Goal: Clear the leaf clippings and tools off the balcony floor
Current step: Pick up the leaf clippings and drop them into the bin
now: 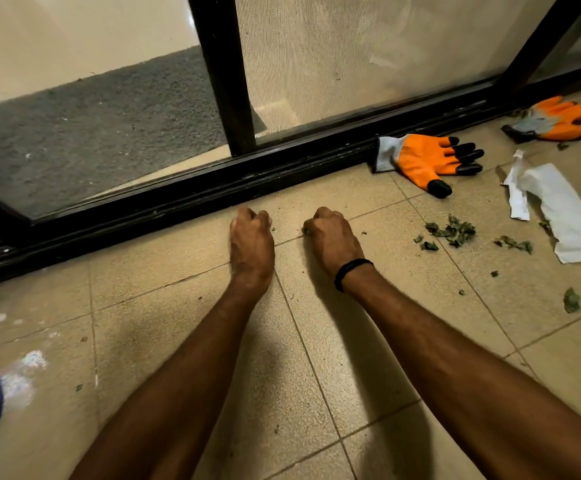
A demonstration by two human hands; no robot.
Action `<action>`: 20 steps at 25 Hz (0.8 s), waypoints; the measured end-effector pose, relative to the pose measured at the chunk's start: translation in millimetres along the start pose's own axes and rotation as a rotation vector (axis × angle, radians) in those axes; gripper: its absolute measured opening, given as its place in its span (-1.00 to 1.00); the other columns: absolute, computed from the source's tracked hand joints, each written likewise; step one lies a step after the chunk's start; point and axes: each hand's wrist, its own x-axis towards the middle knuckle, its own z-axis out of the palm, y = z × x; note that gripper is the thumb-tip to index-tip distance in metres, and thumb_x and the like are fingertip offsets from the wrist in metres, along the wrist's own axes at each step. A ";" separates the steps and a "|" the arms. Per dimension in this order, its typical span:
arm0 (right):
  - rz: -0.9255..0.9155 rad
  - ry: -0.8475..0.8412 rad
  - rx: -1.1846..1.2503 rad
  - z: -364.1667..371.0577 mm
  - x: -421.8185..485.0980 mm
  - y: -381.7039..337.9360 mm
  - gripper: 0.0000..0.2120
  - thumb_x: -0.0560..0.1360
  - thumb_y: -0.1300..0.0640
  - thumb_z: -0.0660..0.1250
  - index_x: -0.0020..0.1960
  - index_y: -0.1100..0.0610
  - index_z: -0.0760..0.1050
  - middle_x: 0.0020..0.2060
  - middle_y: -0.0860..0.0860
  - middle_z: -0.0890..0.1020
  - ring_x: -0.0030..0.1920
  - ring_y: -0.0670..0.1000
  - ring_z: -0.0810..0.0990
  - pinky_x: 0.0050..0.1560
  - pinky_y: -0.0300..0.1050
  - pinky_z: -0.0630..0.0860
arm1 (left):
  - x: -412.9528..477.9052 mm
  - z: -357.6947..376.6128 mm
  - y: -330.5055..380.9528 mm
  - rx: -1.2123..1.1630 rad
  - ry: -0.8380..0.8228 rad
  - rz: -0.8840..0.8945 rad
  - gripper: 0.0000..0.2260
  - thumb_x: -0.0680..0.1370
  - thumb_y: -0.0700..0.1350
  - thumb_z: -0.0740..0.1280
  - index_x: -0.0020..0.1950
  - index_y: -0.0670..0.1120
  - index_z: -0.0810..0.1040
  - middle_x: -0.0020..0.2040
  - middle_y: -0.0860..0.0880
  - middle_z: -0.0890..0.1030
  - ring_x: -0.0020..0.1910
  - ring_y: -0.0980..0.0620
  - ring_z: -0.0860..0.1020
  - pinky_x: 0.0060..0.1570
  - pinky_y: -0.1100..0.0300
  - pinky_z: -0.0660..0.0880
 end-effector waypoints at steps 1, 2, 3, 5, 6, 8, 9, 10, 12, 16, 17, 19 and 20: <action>0.019 0.005 0.026 1.6 -4.4 -4.9 -0.74 0.57 0.37 0.14 0.01 0.24 0.61 -0.03 0.13 0.53 -0.01 0.10 0.50 -0.13 -0.17 0.48 | -1.8 -2.6 -0.2 0.017 -0.015 0.020 -0.83 0.65 -0.07 0.21 0.06 -0.09 0.57 -0.07 0.08 0.41 -0.18 0.28 0.34 -0.29 0.44 0.26; 0.023 0.010 0.041 2.3 -9.5 -10.0 -0.74 0.57 0.38 0.15 0.01 0.23 0.61 -0.03 0.13 0.54 -0.02 0.10 0.52 -0.13 -0.17 0.47 | -5.9 -6.3 0.7 0.035 -0.023 0.047 -0.85 0.64 -0.10 0.23 0.03 -0.09 0.58 -0.07 0.05 0.45 -0.16 0.24 0.38 -0.28 0.41 0.24; 0.037 -0.003 0.070 -0.7 -13.9 -14.3 -0.75 0.56 0.37 0.19 0.00 0.21 0.64 -0.04 0.12 0.58 -0.03 0.08 0.55 -0.10 -0.18 0.50 | -12.7 -12.8 2.1 0.037 -0.024 0.062 -0.86 0.63 -0.13 0.26 -0.02 -0.08 0.60 -0.09 0.01 0.50 -0.17 0.16 0.44 -0.31 0.38 0.25; 0.209 -0.060 0.369 -8.7 -15.4 -16.1 -0.84 0.53 0.30 0.34 0.01 0.16 0.68 -0.09 0.05 0.68 -0.07 -0.02 0.62 -0.03 -0.25 0.53 | -25.8 -23.4 5.0 -0.001 -0.038 0.087 -0.81 0.61 -0.15 0.31 -0.19 -0.05 0.61 -0.20 -0.06 0.62 -0.29 0.13 0.49 -0.40 0.37 0.26; 0.350 -0.093 0.629 -14.5 -17.6 -18.5 -0.87 0.50 0.26 0.41 0.02 0.16 0.68 -0.10 0.01 0.70 -0.06 -0.05 0.64 0.02 -0.27 0.54 | -32.7 -30.0 5.2 -0.046 -0.038 0.069 -0.81 0.61 -0.16 0.33 -0.19 -0.07 0.65 -0.22 -0.04 0.66 -0.30 0.14 0.54 -0.39 0.35 0.34; 0.614 -0.168 1.182 -34.6 -27.6 -27.1 -0.85 0.46 0.30 0.44 0.03 0.23 0.64 -0.10 0.05 0.69 -0.04 0.00 0.66 0.06 -0.19 0.59 | -48.7 -55.4 4.4 -0.243 -0.007 -0.054 -0.87 0.59 -0.14 0.37 -0.01 -0.08 0.72 -0.13 0.00 0.72 -0.17 0.12 0.63 -0.17 0.27 0.54; 0.685 -0.190 1.389 -44.8 -29.8 -31.6 -0.84 0.46 0.36 0.42 0.04 0.29 0.61 -0.11 0.10 0.67 -0.06 0.03 0.66 0.05 -0.16 0.61 | -53.4 -70.1 4.7 -0.345 0.025 -0.128 -0.86 0.58 -0.12 0.39 0.06 -0.10 0.72 -0.08 -0.01 0.73 -0.11 0.09 0.65 -0.06 0.21 0.58; 0.700 -0.199 1.527 -54.0 -29.1 -37.1 -0.81 0.46 0.41 0.40 0.07 0.36 0.58 -0.13 0.14 0.65 -0.09 0.05 0.65 0.03 -0.16 0.62 | -56.5 -87.3 6.4 -0.413 0.071 -0.181 -0.85 0.57 -0.11 0.41 0.08 -0.11 0.71 -0.08 -0.01 0.72 -0.10 0.08 0.66 -0.03 0.20 0.58; 0.656 -0.211 1.659 -74.9 -29.2 -56.9 -0.73 0.48 0.45 0.35 0.17 0.45 0.51 -0.15 0.17 0.62 -0.16 0.04 0.62 -0.02 -0.18 0.63 | -56.2 -125.2 11.9 -0.480 0.150 -0.230 -0.87 0.56 -0.10 0.42 0.05 -0.09 0.72 -0.21 0.03 0.69 -0.23 0.14 0.62 -0.16 0.32 0.53; 0.517 -0.363 1.766 -108.8 -33.1 -131.8 -0.80 0.53 0.43 0.29 0.14 0.42 0.51 -0.16 0.13 0.59 -0.14 0.01 0.58 0.01 -0.19 0.59 | -50.5 -217.4 9.9 -0.608 0.317 -0.233 -0.85 0.55 -0.11 0.44 0.03 -0.15 0.72 -0.31 0.11 0.62 -0.37 0.20 0.56 -0.24 0.28 0.53; 0.475 -0.415 1.784 -115.9 -34.6 -154.2 -0.86 0.54 0.43 0.27 0.08 0.38 0.54 -0.17 0.12 0.59 -0.13 0.00 0.58 0.00 -0.20 0.59 | -52.5 -242.4 6.9 -0.624 0.365 -0.226 -0.86 0.55 -0.13 0.44 0.02 -0.17 0.72 -0.30 0.08 0.62 -0.39 0.20 0.55 -0.25 0.25 0.53; 0.376 -0.514 1.823 -125.8 -37.1 -211.5 -0.89 0.54 0.42 0.26 -0.01 0.32 0.55 -0.19 0.09 0.60 -0.14 -0.02 0.58 -0.07 -0.24 0.63 | -62.3 -302.2 -10.4 -0.615 0.482 -0.191 -0.92 0.54 -0.14 0.44 -0.05 -0.09 0.72 -0.29 0.04 0.62 -0.42 0.21 0.54 -0.28 0.24 0.53; 0.316 -0.552 1.836 -130.6 -40.1 -241.5 -0.89 0.55 0.42 0.26 -0.03 0.30 0.55 -0.19 0.09 0.59 -0.15 -0.03 0.58 -0.11 -0.27 0.63 | -68.2 -331.2 -21.5 -0.592 0.539 -0.180 -0.94 0.54 -0.12 0.44 -0.09 -0.01 0.71 -0.31 0.05 0.62 -0.43 0.22 0.54 -0.29 0.25 0.52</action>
